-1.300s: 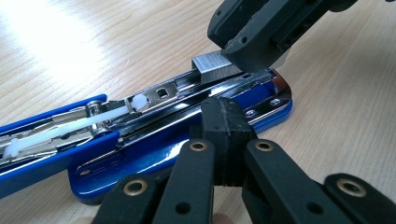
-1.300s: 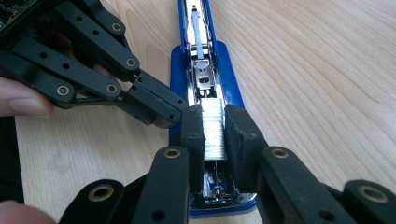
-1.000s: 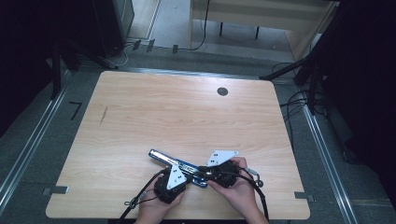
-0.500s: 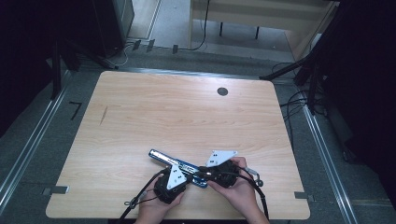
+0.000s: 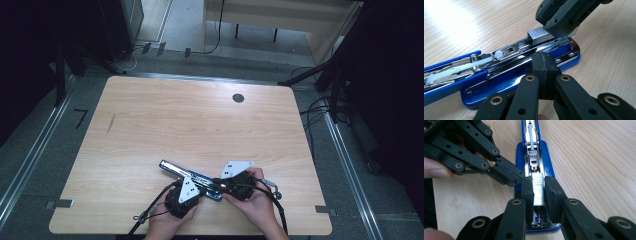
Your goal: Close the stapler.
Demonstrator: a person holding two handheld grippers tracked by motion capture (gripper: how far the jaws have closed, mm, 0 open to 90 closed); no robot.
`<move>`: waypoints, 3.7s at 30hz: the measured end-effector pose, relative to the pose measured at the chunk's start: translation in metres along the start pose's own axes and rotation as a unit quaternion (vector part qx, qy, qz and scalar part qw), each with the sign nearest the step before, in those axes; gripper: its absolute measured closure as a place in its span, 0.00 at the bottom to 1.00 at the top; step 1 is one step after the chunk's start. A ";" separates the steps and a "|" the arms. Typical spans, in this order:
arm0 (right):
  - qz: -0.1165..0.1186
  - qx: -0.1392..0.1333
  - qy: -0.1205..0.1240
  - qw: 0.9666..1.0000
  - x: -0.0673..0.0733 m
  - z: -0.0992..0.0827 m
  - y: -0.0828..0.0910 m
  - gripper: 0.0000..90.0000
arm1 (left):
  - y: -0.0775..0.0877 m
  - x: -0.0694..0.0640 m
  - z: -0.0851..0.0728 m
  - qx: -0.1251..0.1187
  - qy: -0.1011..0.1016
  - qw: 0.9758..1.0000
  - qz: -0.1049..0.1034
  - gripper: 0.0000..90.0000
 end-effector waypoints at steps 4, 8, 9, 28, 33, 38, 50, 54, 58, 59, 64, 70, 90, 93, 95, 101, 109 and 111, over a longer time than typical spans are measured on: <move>0.001 0.002 0.001 1.000 0.000 0.000 0.000 0.88 | 0.000 0.000 0.000 0.000 0.000 1.000 0.000 1.00; 0.001 0.002 0.004 1.000 0.000 0.001 0.000 0.88 | 0.000 0.000 0.000 0.000 0.000 1.000 0.000 1.00; 0.001 0.001 0.005 1.000 0.000 0.001 0.001 0.88 | 0.000 0.000 0.000 0.000 0.000 1.000 0.000 1.00; 0.003 0.002 0.008 1.000 0.000 0.002 0.002 0.88 | 0.000 0.000 0.000 0.000 0.000 1.000 0.000 1.00; 0.005 0.004 0.006 1.000 0.001 0.002 0.003 0.89 | 0.000 0.000 0.000 0.000 0.000 1.000 0.000 1.00; 0.004 0.004 0.008 1.000 0.001 0.002 0.003 0.89 | 0.000 0.000 0.000 0.000 0.000 1.000 0.000 1.00; -0.001 0.006 0.011 1.000 0.003 0.004 0.001 0.89 | 0.000 0.000 0.000 0.000 0.000 1.000 0.000 1.00; 0.000 0.007 0.012 1.000 0.003 0.004 0.001 0.89 | 0.000 0.000 0.000 0.000 0.000 1.000 0.000 1.00; -0.003 0.009 0.012 1.000 0.003 0.005 0.000 0.89 | 0.000 0.000 0.000 0.000 0.000 1.000 0.000 1.00; -0.004 0.009 0.011 1.000 0.004 0.005 0.000 0.89 | 0.000 0.000 0.000 0.000 0.000 1.000 0.000 1.00; -0.006 0.014 0.015 1.000 0.003 0.005 -0.001 0.89 | 0.000 0.000 0.000 0.000 0.001 1.000 0.000 1.00; -0.005 0.014 0.013 1.000 0.003 0.005 0.000 0.89 | 0.000 0.000 0.000 0.000 0.001 1.000 0.000 1.00; -0.001 -0.005 -0.004 1.000 0.002 0.005 0.001 0.86 | 0.000 0.000 0.000 0.000 0.001 1.000 0.000 1.00; -0.003 0.001 -0.002 1.000 0.003 0.004 -0.001 0.86 | 0.000 0.000 0.000 0.000 0.000 1.000 -0.001 1.00; -0.006 0.002 -0.001 1.000 0.002 0.003 -0.002 0.87 | 0.000 0.000 0.000 0.000 0.001 1.000 0.000 1.00; -0.011 0.005 0.004 1.000 0.003 0.002 -0.003 0.87 | 0.000 0.000 0.000 0.000 0.000 1.000 -0.001 1.00; -0.008 -0.021 -0.010 1.000 0.002 0.004 0.002 0.94 | 0.000 0.000 0.000 0.000 0.000 1.000 -0.001 1.00; -0.009 -0.028 -0.011 1.000 0.002 0.004 0.000 0.99 | 0.000 0.000 0.000 -0.001 0.000 1.000 -0.001 1.00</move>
Point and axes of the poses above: each handheld gripper's, and its own axes: y roughly backward along the jaws, z roughly out of its top, x roughly to its left, the point moved 2 cm from there along -y, roughly forward along the jaws, and after that the axes turned 2 degrees about x, right-handed, at the moved point
